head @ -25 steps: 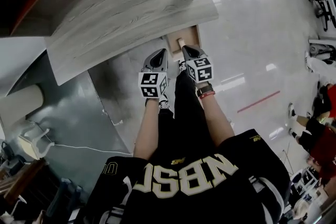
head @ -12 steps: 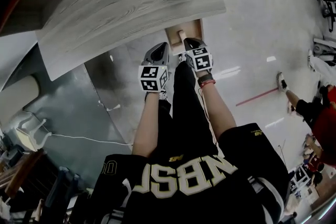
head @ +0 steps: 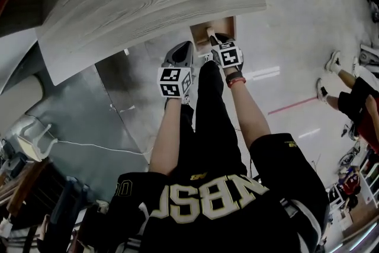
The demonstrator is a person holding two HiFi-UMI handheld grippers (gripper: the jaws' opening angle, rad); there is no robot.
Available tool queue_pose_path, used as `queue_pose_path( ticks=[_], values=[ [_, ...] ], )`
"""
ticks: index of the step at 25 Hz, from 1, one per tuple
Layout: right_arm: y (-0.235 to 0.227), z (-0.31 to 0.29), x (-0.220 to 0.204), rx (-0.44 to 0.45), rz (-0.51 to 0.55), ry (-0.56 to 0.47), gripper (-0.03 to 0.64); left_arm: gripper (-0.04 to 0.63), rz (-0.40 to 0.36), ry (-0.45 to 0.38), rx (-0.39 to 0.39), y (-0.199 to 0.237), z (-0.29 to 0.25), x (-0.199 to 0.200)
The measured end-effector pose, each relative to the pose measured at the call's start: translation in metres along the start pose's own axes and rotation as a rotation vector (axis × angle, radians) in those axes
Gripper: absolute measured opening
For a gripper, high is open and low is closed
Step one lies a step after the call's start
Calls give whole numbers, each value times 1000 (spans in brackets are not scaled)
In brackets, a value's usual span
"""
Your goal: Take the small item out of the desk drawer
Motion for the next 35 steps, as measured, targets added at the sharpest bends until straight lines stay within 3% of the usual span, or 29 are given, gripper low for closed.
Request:
queue_pose_path(
  ticks=[8, 16, 28, 35],
  values=[
    [-6, -25, -6, 3, 18, 50, 147, 14, 0, 20, 10, 9, -13, -6],
    [-6, -44, -14, 4, 48, 91, 176, 14, -9, 21, 22, 20, -18, -12],
    [-13, -44, -18, -7, 50, 130, 132, 15, -52, 8, 37, 16, -13, -12],
    [-12, -30, -11, -30, 44, 76, 129, 15, -74, -3, 41, 16, -3, -8]
  ],
)
Point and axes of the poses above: the fingertips, and each gripper's own axes: z backward along the fingers, y to its left, x out of its top, the point moved 3 cm from there along z, backward along the fingers, and after that the axes turned 12 degrees about z, right-handed, at the moved point
